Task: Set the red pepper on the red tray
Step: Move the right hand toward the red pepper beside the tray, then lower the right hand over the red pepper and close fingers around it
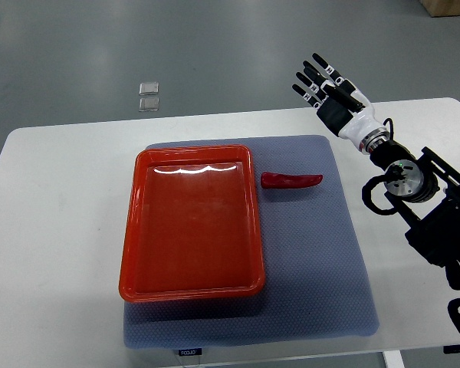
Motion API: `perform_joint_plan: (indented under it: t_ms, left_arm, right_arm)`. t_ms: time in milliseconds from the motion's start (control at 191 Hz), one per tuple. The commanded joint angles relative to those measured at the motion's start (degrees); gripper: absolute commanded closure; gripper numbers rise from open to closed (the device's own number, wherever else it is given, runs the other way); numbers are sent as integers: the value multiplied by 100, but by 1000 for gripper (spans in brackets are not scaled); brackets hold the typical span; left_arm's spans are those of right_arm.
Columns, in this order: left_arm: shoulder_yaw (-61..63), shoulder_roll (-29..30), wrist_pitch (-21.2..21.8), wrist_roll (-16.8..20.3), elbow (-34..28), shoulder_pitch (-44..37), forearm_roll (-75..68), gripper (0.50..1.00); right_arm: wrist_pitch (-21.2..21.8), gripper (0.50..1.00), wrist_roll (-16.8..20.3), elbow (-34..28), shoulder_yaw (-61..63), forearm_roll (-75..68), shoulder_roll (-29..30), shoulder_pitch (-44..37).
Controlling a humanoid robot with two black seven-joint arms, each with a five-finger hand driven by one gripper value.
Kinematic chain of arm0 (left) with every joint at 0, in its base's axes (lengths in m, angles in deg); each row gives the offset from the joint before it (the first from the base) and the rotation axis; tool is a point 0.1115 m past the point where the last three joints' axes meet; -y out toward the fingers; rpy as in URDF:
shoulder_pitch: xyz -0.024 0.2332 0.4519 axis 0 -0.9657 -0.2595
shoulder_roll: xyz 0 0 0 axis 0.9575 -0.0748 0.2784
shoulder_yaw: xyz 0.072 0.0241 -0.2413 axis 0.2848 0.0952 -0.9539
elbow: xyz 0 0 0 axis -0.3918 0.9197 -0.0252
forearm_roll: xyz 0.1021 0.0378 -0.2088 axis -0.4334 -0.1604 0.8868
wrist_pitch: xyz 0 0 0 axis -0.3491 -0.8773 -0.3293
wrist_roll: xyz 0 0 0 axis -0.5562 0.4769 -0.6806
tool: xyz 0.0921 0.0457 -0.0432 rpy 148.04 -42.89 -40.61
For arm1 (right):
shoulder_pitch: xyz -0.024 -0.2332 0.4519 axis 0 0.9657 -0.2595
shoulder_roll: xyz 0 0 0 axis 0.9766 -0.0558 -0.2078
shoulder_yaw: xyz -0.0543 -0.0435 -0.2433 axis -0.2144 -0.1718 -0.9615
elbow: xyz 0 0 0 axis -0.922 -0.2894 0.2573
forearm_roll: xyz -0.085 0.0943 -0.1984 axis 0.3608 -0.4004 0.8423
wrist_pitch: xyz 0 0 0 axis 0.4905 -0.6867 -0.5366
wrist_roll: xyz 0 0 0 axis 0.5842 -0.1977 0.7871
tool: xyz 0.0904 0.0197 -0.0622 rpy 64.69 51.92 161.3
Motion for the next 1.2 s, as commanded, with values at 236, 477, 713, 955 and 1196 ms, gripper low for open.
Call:
perform_joint_plan:
  t_ms: [236,477,713,955,1196]
  left_arm:
    - [-30,0,20,14,-50,12,-2,500]
    - [-21,0,29,14,-6,12,-2,500]
    - [-12,0,-6,14,37,12,-11,500]
    - [-3,0,-50,14,55,12,-11,500]
    - [-3,0,-50,14,55,12,-11,500]
  right_arm:
    - [12,587,2,2,-13,17,-24,-19]
    - [495,587,29,-7,-848,580,-595,-370]
    - [943,587,521,-147,-3518,2583,-1667,-1697]
    - [1145,587,591,-701,-5620,3656,-2212,-3139]
    - [530,589,600,-701,-5893,3990,-2054,-3165]
